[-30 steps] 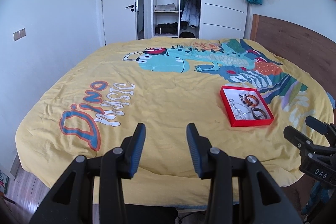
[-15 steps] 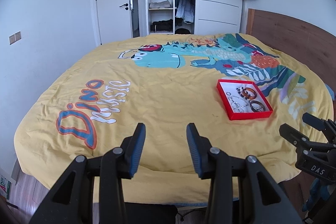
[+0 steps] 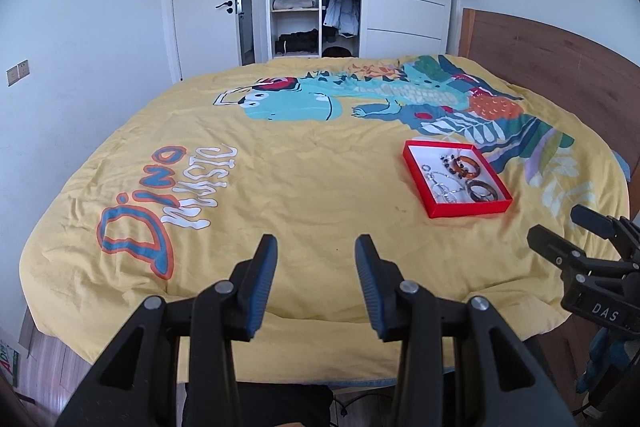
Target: Organize jewelry
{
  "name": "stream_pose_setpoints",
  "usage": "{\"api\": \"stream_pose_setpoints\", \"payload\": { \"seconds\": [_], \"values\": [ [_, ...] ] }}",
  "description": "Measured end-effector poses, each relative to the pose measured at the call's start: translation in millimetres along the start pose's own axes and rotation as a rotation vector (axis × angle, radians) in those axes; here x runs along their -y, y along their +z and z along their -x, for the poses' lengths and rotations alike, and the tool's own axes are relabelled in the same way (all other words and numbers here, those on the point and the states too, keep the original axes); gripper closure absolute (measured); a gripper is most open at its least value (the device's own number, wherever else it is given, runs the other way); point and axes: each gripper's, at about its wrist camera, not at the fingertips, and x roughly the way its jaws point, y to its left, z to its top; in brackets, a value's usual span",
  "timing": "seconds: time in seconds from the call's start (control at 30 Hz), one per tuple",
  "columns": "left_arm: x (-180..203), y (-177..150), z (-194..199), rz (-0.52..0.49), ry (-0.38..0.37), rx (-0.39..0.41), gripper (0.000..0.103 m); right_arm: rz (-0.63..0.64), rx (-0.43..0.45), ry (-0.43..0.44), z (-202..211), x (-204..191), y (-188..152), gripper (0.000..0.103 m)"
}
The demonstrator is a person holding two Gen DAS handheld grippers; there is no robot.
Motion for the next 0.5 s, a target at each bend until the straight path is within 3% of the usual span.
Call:
{"api": "stream_pose_setpoints", "payload": {
  "seconds": [0.5],
  "values": [
    [2.7,-5.8,-0.9,-0.036,0.029,0.016,0.064,-0.002,-0.001,0.001,0.8,2.9,-1.5,0.014]
  ]
}}
